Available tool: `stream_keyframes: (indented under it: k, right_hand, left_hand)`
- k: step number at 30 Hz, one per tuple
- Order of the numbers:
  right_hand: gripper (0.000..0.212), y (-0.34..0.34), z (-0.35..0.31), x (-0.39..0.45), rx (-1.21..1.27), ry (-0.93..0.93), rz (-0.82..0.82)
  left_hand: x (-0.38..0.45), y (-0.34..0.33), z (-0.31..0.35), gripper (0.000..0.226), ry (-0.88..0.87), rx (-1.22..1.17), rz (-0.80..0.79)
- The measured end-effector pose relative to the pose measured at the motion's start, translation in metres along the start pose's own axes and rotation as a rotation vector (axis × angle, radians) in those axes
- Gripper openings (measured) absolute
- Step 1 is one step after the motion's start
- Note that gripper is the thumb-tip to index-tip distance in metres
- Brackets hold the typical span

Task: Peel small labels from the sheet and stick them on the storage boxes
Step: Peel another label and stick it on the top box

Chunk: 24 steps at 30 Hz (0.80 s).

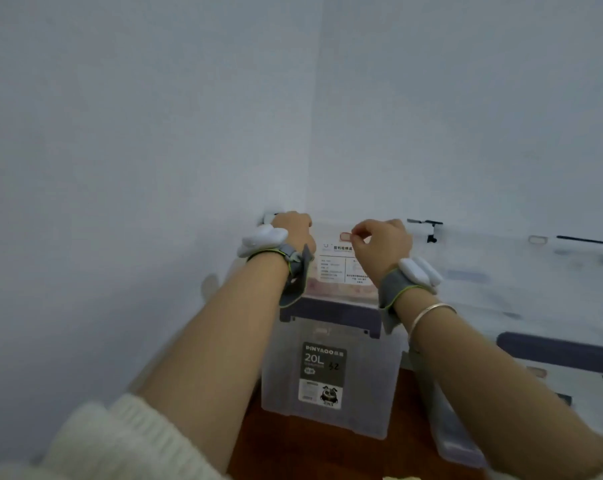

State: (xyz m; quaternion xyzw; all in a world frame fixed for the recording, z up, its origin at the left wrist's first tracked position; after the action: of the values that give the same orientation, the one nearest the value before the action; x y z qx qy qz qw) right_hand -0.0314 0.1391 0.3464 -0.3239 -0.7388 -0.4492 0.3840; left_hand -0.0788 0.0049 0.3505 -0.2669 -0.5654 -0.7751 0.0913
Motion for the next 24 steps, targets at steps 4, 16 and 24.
stream_keyframes:
  k: [4,16,24]
  right_hand:
    - [0.014,-0.011,-0.004,0.030,-0.009,-0.003,0.025]
    - [0.013,-0.044,0.008,0.047,-0.002,0.004,-0.061]
    - [0.014,-0.045,0.007,0.047,-0.014,-0.015,-0.032]
  left_hand:
    - [0.039,0.001,-0.002,0.039,0.003,-0.059,-0.022]
    - [0.067,-0.040,-0.013,0.041,-0.057,-0.306,-0.012]
    - [0.064,-0.038,-0.012,0.041,-0.065,-0.411,0.072]
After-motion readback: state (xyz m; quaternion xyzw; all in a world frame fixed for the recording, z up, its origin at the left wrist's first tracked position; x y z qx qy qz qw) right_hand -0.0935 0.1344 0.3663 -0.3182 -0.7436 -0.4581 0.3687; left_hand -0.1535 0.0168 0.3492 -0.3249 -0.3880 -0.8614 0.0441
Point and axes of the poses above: each hand's wrist, its own x-axis towards the middle knuckle, its own y-axis out of the back of the hand, z = x × y, the point moved 8 cm from there along x, towards the middle knuckle, and after that the axes turned 6 degrees about y, right-handed, at the moved point
